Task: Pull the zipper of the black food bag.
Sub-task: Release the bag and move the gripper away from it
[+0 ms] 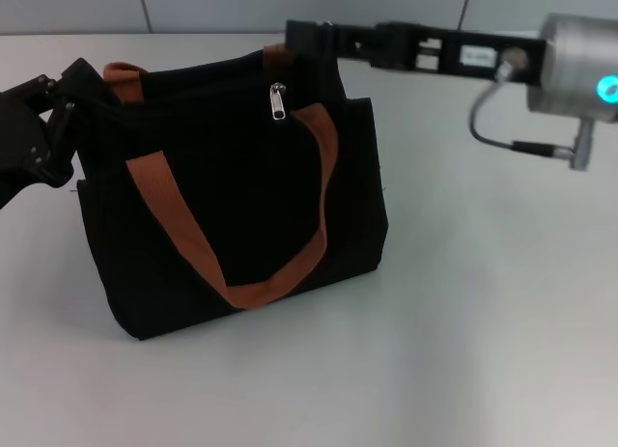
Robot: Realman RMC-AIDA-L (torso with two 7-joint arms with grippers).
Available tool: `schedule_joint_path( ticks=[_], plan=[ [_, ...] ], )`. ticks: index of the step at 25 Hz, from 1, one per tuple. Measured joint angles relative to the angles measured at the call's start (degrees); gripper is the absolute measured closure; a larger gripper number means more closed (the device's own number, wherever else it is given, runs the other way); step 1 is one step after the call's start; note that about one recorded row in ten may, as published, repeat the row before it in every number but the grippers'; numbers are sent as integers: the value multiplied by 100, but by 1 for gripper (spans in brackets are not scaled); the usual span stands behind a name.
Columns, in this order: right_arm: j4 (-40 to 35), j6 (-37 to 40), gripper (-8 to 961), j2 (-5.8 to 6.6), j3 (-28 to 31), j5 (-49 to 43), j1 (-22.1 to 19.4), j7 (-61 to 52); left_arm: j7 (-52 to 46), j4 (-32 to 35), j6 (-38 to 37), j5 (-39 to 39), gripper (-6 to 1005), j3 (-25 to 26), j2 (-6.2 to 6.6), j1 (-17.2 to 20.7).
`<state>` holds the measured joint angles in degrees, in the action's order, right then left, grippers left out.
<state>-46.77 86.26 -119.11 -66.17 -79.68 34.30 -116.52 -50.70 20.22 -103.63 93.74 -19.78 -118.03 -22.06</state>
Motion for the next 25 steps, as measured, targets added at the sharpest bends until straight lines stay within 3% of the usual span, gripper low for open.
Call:
schedule_joint_path(
  ticks=[3, 6, 11, 14, 21, 25],
  plan=[
    [275, 604, 613, 4, 259, 50, -2, 865, -58, 1, 6, 32, 941, -3, 0, 0],
    [957, 1701, 534, 8, 664, 57, -92, 2828, -137, 1, 11, 39, 933, -1, 0, 5],
    [1396, 2105, 366, 121, 661, -292, -367, 4378, -311, 32, 40, 51, 919, -14, 9, 15],
    [1486, 2150, 230, 123, 665, -613, -471, 4821, -376, 39, 71, 54, 910, -27, 18, 19],
    [1917, 1720, 185, 71, 698, -1594, -676, 5935, -630, 37, 153, 57, 891, -34, 69, 26],
    [2011, 1501, 185, 41, 671, -1667, -702, 6106, -750, 39, 158, 58, 879, -35, 82, 26]
  ],
)
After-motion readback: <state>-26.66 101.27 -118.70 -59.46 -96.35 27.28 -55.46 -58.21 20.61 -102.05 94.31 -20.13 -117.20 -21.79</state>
